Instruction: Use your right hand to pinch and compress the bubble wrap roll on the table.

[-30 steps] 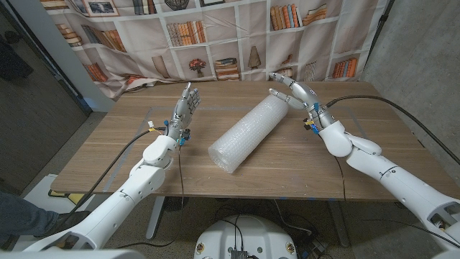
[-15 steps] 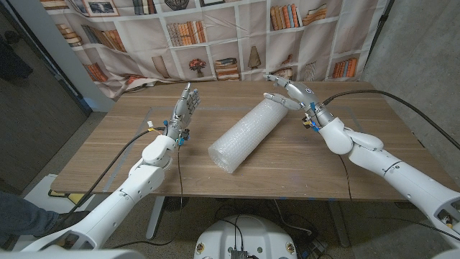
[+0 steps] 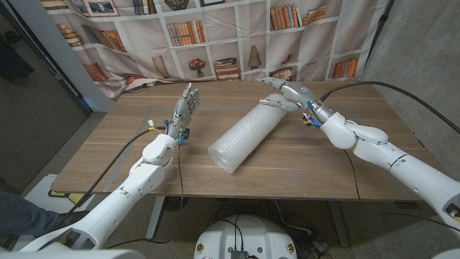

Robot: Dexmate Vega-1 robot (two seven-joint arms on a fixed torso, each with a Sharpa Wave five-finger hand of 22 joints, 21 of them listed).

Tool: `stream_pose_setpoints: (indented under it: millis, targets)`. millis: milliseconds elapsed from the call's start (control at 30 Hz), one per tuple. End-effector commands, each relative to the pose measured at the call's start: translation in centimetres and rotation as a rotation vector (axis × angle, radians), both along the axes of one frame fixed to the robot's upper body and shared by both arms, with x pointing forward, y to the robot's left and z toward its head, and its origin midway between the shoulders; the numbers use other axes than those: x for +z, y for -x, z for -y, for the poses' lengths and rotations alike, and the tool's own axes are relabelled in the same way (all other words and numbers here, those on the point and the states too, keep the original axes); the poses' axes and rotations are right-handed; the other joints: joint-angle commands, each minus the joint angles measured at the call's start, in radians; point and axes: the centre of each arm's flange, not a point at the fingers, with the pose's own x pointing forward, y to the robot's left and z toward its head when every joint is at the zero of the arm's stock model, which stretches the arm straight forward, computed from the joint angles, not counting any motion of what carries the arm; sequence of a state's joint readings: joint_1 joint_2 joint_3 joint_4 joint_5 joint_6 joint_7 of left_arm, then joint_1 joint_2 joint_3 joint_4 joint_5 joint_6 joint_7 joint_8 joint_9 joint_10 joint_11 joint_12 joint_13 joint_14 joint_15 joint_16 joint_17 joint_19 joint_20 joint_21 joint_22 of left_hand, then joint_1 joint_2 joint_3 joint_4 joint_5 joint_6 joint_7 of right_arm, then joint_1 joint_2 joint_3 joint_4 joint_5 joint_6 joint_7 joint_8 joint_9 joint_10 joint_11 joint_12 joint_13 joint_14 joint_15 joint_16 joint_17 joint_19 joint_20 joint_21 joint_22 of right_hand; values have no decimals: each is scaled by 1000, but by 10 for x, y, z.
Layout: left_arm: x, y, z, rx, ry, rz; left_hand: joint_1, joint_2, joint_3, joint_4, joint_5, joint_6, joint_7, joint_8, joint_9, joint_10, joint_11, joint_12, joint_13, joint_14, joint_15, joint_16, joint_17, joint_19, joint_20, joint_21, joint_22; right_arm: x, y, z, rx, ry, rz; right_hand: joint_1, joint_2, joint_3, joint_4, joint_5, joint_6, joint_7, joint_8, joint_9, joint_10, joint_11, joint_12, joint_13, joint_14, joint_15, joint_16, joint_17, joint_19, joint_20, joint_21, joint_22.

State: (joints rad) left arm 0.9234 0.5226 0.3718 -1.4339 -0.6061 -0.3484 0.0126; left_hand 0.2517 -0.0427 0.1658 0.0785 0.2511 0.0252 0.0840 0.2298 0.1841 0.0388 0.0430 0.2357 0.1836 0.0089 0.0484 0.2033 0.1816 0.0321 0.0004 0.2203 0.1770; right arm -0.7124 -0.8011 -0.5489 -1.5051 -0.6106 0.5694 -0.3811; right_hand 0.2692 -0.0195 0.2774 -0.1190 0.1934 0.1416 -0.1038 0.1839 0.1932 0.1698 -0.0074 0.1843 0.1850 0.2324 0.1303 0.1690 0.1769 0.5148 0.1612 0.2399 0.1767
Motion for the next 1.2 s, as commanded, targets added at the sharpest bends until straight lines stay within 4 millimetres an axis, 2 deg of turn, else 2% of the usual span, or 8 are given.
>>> stream_pose_setpoints:
  millis: [33,133,300,667,767,900,1067,1200]
  targets:
    - [1,1,-1,12,-8,-5,4,7,4,-4,-2,9,2,-4,1,13,4,-6,4,7,-1,-4,2,-1,5,-5,2,6,1,-6,-42,145,7,42,9,17,-21,1,-17,3,1,3,-21,5,1,3,-20,-6,1,2,6,-11,-11,0]
    - [0,2,-2,13,-9,-8,4,8,4,-4,-3,10,2,-5,1,13,0,-6,4,9,-1,-4,2,0,5,-5,2,9,2,-9,-60,184,22,95,23,40,-42,4,-39,3,2,3,-41,8,3,3,-47,-6,1,2,7,-14,-19,0]
    - [-1,2,-1,13,-14,-16,6,10,4,-4,-4,12,2,-5,1,16,0,-7,4,10,-1,-4,2,-1,5,-6,2,12,3,-12,-86,241,37,152,28,61,-57,3,-72,10,0,4,-69,18,3,4,-72,-12,2,2,3,-17,-28,0]
    - [-1,3,-1,23,-19,-21,9,14,4,-4,-6,15,1,-7,2,20,3,-8,4,13,0,-5,2,0,6,-7,2,13,5,-17,-133,333,67,202,9,70,-56,-3,-97,10,5,4,-91,27,9,4,-125,-13,-1,2,-62,-10,-56,1]
    - [-2,4,-2,28,-20,-27,10,15,4,-4,-7,17,0,-7,2,23,4,-7,4,14,-1,-5,2,0,6,-7,2,14,6,-18,-146,355,85,209,0,68,-47,-7,-111,12,5,5,-112,27,8,4,-172,-3,-3,3,-110,-5,-64,2]
    - [-3,4,-1,31,-20,-34,11,17,4,-4,-8,20,-1,-7,2,25,2,-8,4,15,0,-6,2,-9,8,-11,2,14,6,-21,-161,389,94,205,-8,64,-39,-9,-117,14,7,6,-112,25,13,5,-174,-3,5,5,-164,10,-72,2]
    - [-5,3,-1,31,-19,-40,12,18,3,-4,-10,23,-1,-8,2,25,0,-10,4,15,0,-7,2,-17,11,-15,2,12,4,-23,-168,416,107,187,-21,54,-25,-9,-122,14,12,6,-113,20,20,5,-183,-7,11,6,-332,36,-79,5]
    - [-7,2,0,30,-20,-46,12,20,3,-4,-11,27,-1,-8,2,26,-1,-11,4,16,-2,-7,2,-21,11,-17,2,11,3,-25,-181,447,99,179,-25,51,-21,-8,-117,13,16,6,-103,11,26,5,-191,-25,10,6,-389,30,-76,5]
